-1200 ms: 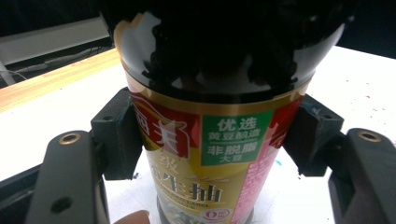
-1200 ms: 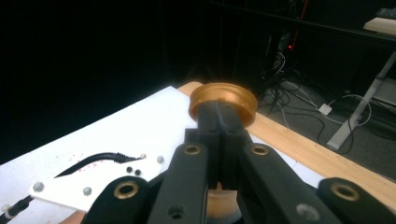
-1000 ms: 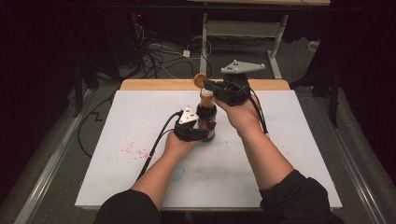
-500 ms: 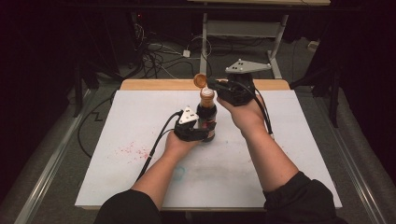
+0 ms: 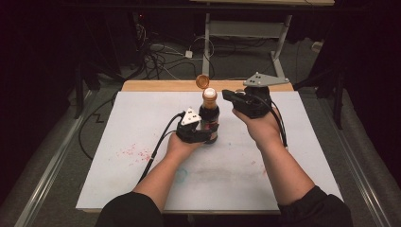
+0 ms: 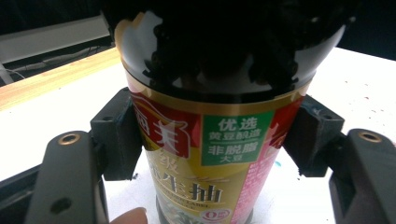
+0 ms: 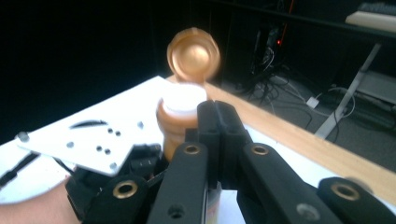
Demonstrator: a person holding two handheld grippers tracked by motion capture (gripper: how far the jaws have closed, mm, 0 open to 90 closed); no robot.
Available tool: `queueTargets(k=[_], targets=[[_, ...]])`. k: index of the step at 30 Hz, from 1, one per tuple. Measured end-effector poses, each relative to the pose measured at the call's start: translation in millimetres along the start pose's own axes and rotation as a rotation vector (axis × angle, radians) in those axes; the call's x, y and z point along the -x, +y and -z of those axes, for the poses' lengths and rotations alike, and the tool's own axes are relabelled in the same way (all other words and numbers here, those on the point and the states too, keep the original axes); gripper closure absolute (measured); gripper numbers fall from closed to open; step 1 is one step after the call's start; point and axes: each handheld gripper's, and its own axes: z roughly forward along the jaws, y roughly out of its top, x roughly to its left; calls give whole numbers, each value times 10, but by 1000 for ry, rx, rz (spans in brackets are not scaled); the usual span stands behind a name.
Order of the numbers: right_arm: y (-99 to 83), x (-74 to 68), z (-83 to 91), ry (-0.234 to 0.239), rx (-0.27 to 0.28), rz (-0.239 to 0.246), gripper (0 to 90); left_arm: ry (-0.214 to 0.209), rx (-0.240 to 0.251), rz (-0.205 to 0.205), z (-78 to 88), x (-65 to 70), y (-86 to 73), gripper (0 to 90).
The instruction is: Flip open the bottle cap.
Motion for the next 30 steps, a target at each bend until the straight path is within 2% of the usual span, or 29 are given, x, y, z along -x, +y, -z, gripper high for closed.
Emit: queueTargets(k=[1,2,4,5,6,7,8,16,17,19,20,21,25,28,30], targets=[[0,0,0,0,0,0,900,0,0,0,0,0,0,287],[-95,27,-21,1,-9,-9,900,0,-1,2,0,1,0,287],[-142,39,-32,2,-14,-14,900,0,-2,4,0,0,1,286],[-241,62,-58,2,-26,-21,900,0,-3,3,1,1,2,286],[-241,62,-58,2,-26,-21,900,0,-4,3,2,1,3,286],[-343,86,-89,5,-40,-33,900,1,-4,4,2,1,4,286],[-343,86,-89,5,-40,-33,900,1,-5,4,3,1,4,286],[-780,142,-226,15,-99,-54,900,4,-14,6,12,0,19,285],[-899,151,-256,17,-117,-59,900,5,-16,5,12,2,21,284],[-1014,161,-288,15,-136,-64,900,10,-23,4,11,7,26,283],[-1014,161,-288,15,-136,-64,900,14,-25,3,8,9,31,283],[-1122,177,-315,22,-148,-82,823,16,-28,2,7,13,34,282],[-1256,214,-338,37,-150,-102,749,21,-34,7,13,20,43,279],[-1357,247,-351,46,-151,-115,627,19,-40,9,29,13,51,277],[-1404,259,-355,39,-148,-98,518,21,-53,17,40,1,48,268]])
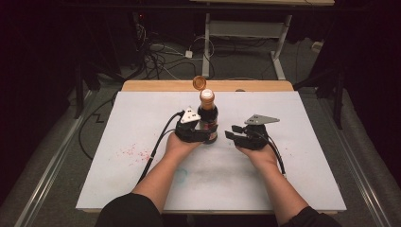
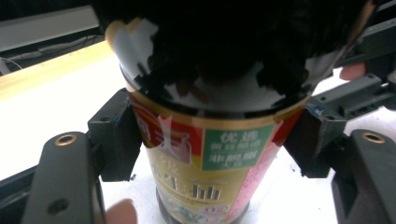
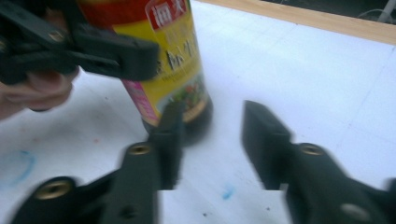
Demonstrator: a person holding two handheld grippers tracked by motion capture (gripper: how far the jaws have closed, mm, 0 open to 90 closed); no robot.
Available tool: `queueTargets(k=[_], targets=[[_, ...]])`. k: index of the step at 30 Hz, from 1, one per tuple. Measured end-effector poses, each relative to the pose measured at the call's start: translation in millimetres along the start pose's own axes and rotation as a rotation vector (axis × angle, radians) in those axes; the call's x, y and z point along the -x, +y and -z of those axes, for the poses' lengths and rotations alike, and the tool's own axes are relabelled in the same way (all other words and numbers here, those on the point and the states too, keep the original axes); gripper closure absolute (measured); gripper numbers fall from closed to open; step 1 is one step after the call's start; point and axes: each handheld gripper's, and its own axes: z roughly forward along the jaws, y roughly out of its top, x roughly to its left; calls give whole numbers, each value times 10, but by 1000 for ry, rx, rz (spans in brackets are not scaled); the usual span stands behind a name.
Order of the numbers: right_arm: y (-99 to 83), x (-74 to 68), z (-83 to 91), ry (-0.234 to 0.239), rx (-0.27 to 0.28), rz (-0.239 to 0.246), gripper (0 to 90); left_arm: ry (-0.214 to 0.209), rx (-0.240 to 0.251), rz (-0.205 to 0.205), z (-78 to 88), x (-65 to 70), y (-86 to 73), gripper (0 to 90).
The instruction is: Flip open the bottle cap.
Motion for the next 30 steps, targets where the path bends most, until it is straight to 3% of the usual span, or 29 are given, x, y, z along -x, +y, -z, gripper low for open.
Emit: queueTargets(k=[7,10,13,17,22,30], targets=[[-128,-7,-4,-26,30,4,162,20,-40,44,53,-119,-85,141],[-178,-18,10,-34,35,4,81,18,-46,47,140,-162,-131,136],[-234,-34,27,-35,25,4,5,30,-77,46,223,-201,-184,70],[-309,-56,85,-55,19,18,5,53,-87,53,389,-285,-227,0],[-396,-63,213,-73,18,26,5,78,-99,20,660,-334,-314,0],[-594,-41,456,-116,24,40,5,123,-93,20,1148,-412,-326,0]])
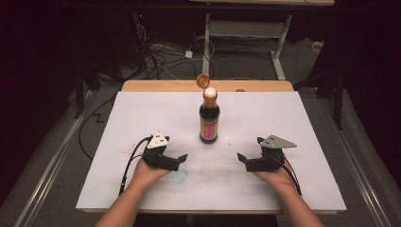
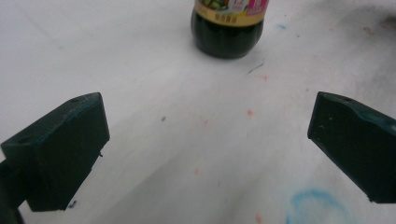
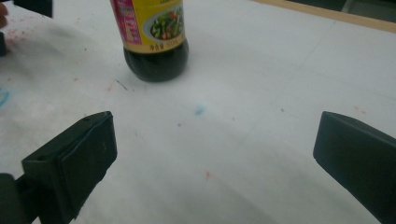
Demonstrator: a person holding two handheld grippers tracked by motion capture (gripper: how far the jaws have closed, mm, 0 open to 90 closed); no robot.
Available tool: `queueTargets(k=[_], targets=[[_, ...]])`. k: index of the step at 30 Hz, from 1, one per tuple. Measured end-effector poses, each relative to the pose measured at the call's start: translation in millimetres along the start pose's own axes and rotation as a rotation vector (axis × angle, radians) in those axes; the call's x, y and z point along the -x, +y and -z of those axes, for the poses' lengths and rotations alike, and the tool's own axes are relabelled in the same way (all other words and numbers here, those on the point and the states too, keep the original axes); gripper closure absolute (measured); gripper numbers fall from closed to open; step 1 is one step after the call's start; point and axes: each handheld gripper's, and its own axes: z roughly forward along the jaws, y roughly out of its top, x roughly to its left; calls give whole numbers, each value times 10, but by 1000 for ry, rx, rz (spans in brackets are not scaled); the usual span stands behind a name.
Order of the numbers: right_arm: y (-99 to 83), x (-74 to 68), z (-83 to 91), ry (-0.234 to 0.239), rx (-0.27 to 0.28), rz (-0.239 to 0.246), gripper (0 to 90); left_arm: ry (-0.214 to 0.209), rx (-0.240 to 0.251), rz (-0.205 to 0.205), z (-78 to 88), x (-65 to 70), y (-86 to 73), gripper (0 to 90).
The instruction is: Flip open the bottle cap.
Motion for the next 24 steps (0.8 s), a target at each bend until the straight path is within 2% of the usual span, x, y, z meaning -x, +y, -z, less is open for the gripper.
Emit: queueTargets(k=[6,8,13,14,17,20,24], targets=[[-156,-26,194,-17,13,1,5,17,53,10,379,-103,-38,0],[-211,-38,245,-22,18,-6,5,22,56,13,506,-128,-60,0],[-287,-76,399,-38,36,3,5,45,83,-17,764,-141,-128,0],[-302,-81,417,-38,37,5,5,47,94,-25,792,-149,-145,0],[-309,-75,426,-38,52,1,5,40,135,-9,829,-165,-138,0],[-303,-68,394,-42,46,6,5,34,130,6,827,-176,-133,0],[-304,-63,396,-46,50,-7,5,31,137,5,838,-177,-133,0]])
